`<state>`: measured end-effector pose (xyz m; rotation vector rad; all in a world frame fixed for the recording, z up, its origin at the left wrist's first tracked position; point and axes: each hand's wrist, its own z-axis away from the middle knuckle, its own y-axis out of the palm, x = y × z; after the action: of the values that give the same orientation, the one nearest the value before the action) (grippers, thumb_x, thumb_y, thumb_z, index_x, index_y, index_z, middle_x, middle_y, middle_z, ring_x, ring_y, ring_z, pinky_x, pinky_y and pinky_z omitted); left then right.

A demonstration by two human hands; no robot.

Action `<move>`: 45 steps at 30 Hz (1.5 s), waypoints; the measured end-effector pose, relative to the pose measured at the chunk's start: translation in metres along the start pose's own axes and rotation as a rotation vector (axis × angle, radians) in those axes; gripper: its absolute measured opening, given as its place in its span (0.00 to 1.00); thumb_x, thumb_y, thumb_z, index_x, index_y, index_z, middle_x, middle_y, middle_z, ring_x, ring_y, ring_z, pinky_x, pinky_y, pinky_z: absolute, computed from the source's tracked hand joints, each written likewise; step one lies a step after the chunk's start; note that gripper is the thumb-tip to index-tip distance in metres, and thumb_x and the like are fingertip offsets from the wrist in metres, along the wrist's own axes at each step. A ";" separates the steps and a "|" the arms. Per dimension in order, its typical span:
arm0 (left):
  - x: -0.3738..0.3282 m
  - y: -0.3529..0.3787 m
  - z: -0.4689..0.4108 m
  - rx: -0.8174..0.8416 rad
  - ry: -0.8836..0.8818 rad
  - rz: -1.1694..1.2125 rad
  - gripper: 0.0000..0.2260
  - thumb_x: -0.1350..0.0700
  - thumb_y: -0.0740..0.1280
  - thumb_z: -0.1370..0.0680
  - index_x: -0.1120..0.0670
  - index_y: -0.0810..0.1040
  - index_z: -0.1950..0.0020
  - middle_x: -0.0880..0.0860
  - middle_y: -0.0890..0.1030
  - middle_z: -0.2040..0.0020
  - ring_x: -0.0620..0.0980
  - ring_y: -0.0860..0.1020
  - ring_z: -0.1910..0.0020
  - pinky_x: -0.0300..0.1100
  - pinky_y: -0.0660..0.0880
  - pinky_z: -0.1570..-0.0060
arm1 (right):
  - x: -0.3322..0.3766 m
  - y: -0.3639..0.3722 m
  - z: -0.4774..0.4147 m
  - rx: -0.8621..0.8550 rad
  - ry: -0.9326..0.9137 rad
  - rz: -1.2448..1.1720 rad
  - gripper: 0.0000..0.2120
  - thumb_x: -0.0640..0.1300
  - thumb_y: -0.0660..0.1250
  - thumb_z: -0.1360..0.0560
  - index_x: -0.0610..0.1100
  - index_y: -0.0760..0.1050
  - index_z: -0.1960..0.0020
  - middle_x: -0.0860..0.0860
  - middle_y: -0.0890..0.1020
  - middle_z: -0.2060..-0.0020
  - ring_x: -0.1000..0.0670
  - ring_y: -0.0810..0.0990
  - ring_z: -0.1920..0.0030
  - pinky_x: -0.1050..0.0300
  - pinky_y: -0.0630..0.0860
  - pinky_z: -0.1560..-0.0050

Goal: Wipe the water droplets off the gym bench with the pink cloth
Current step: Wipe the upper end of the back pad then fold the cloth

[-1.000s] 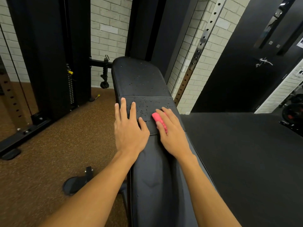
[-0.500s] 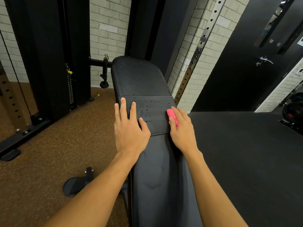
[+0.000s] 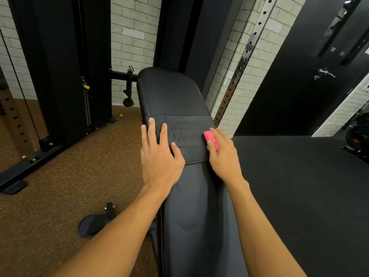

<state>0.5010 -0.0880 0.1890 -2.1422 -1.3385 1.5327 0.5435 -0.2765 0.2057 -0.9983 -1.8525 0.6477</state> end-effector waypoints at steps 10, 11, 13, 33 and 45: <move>0.002 0.001 0.000 -0.004 0.002 0.027 0.27 0.52 0.60 0.15 0.51 0.62 0.15 0.51 0.49 0.12 0.55 0.45 0.13 0.58 0.62 0.20 | 0.031 0.014 0.028 0.092 -0.254 0.003 0.23 0.52 0.57 0.11 0.53 0.66 0.16 0.54 0.65 0.17 0.52 0.55 0.15 0.65 0.48 0.19; 0.003 0.001 0.000 -0.005 0.004 0.027 0.27 0.52 0.60 0.15 0.51 0.62 0.15 0.51 0.49 0.12 0.55 0.45 0.13 0.58 0.62 0.20 | 0.025 0.011 0.030 0.077 -0.234 0.002 0.23 0.52 0.57 0.11 0.53 0.66 0.16 0.54 0.65 0.17 0.52 0.55 0.15 0.64 0.49 0.19; 0.003 0.001 0.000 -0.008 0.004 0.033 0.27 0.52 0.60 0.15 0.52 0.62 0.15 0.51 0.49 0.12 0.55 0.45 0.13 0.58 0.63 0.21 | 0.019 0.012 0.024 0.013 -0.126 0.001 0.23 0.52 0.57 0.11 0.51 0.66 0.16 0.52 0.64 0.16 0.49 0.57 0.15 0.55 0.55 0.16; 0.001 0.000 -0.001 0.026 0.004 -0.008 0.29 0.50 0.59 0.15 0.51 0.59 0.14 0.51 0.46 0.12 0.56 0.44 0.13 0.62 0.64 0.21 | 0.039 0.025 0.030 0.046 -0.204 -0.017 0.23 0.51 0.57 0.11 0.53 0.65 0.16 0.53 0.64 0.16 0.49 0.54 0.14 0.58 0.53 0.19; -0.008 -0.003 0.000 0.050 -0.006 -0.158 0.29 0.49 0.57 0.15 0.52 0.57 0.14 0.56 0.46 0.12 0.63 0.48 0.14 0.61 0.69 0.25 | -0.022 -0.019 0.006 0.050 0.361 -0.212 0.21 0.54 0.53 0.11 0.50 0.75 0.23 0.49 0.80 0.29 0.44 0.74 0.26 0.53 0.66 0.31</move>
<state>0.4987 -0.0928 0.1961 -1.9531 -1.4183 1.4962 0.5368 -0.3058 0.2074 -0.8110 -1.5862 0.3572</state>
